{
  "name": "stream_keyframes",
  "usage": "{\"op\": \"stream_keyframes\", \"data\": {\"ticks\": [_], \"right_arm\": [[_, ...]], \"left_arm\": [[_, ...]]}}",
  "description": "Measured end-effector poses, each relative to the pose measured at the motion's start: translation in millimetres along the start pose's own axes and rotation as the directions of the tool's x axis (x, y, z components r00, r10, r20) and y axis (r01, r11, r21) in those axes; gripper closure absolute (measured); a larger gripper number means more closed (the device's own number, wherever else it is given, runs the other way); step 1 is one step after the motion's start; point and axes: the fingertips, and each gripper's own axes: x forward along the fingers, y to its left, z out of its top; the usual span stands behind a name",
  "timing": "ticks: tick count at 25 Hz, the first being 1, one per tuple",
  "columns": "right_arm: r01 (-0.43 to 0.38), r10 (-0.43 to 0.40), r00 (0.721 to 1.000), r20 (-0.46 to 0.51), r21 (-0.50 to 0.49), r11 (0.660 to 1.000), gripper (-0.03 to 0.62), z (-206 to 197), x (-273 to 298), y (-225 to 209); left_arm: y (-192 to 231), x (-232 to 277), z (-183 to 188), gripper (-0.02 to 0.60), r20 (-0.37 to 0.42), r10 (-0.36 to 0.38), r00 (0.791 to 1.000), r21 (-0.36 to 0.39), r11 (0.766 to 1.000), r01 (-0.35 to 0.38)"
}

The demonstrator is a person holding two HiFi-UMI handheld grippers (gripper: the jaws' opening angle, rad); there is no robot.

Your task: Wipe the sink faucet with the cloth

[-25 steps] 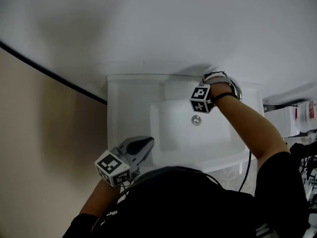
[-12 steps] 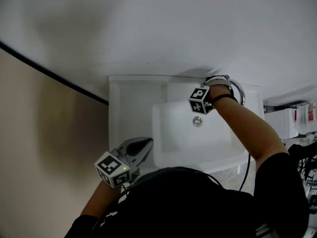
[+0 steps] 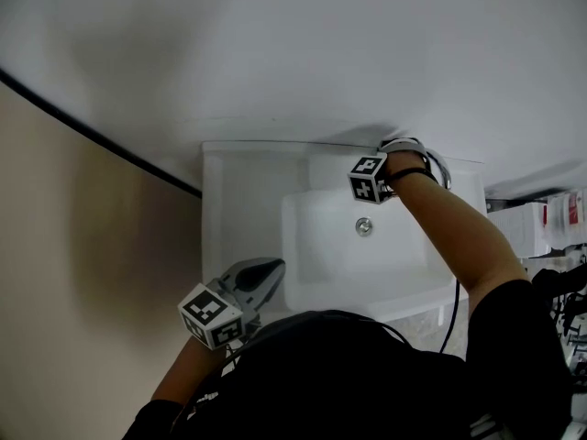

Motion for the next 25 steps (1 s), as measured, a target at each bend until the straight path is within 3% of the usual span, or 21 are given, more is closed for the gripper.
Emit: {"op": "stream_keyframes", "data": {"ticks": [2,5,7,8,9,10,11,13,15,16,17,19,21,25], "right_arm": [[-0.021,0.021,1.0,0.01,0.0,1.0,0.473,-3.4,-2.0,12.1],[-0.122,0.121,0.991,0.057,0.023,0.992,0.474,-11.4,-12.4,53.1],[-0.156,0.123,0.964,0.234,0.126,0.98,0.473,-10.8,-37.9,71.2],[-0.187,0.103,0.927,0.36,0.208,0.96,0.473,-11.5,-57.7,75.0],[-0.239,0.068,0.868,0.492,0.294,0.925,0.473,-15.5,-79.8,76.1],[-0.309,0.019,0.789,0.614,0.369,0.877,0.473,-24.0,-101.8,75.5],[-0.388,-0.038,0.697,0.716,0.421,0.82,0.473,-37.1,-121.8,74.6],[-0.56,-0.157,0.483,0.862,0.442,0.701,0.473,-74.9,-154.5,73.4],[-0.721,-0.286,0.259,0.923,0.382,0.578,0.472,-123.6,-173.4,71.1],[-0.784,-0.352,0.163,0.921,0.338,0.521,0.473,-148.6,-175.3,69.5],[-0.83,-0.412,0.088,0.907,0.296,0.473,0.472,-171.7,-171.5,68.6],[-0.886,-0.493,-0.012,0.87,0.219,0.409,0.473,-206.0,-150.1,69.8],[-0.917,-0.527,-0.108,0.843,0.12,0.379,0.473,-221.1,-125.2,72.3],[-0.903,-0.469,-0.311,0.827,-0.104,0.416,0.472,-204.3,-93.7,73.4]], "left_arm": [[-3.2,-0.6,-0.8,0.589,0.002,-0.006,1.0,0.002,1.0,0.005],[-8.6,-2.4,-2.6,0.589,0.001,-0.013,1.0,0.006,1.0,0.013],[-12.4,-3.7,-4.8,0.589,-0.009,-0.014,1.0,0.008,1.0,0.014],[-14.2,-3.5,-5.0,0.589,-0.015,-0.013,1.0,0.011,1.0,0.013],[-16.1,-2.3,-5.0,0.589,-0.021,-0.01,1.0,0.015,1.0,0.01],[-18.5,-0.2,-5.3,0.589,-0.026,-0.007,1.0,0.017,1.0,0.007],[-21.5,2.7,-5.8,0.589,-0.03,-0.005,1.0,0.02,1.0,0.006],[-29.1,11.3,-6.5,0.588,-0.039,-0.006,0.999,0.028,1.0,0.007],[-38.0,23.5,-6.3,0.589,-0.05,-0.004,0.999,0.036,0.999,0.006],[-42.7,30.8,-6.0,0.589,-0.056,-0.002,0.998,0.041,0.999,0.005],[-47.5,38.6,-5.7,0.589,-0.06,-0.001,0.998,0.046,0.999,0.003],[-57.4,55.7,-7.6,0.589,-0.064,-0.002,0.998,0.049,0.999,0.005],[-67.9,72.6,-11.7,0.589,-0.068,-0.007,0.998,0.045,0.999,0.01],[-89.5,104.2,-10.9,0.589,-0.089,0.005,0.996,0.041,0.999,-0.002]]}}
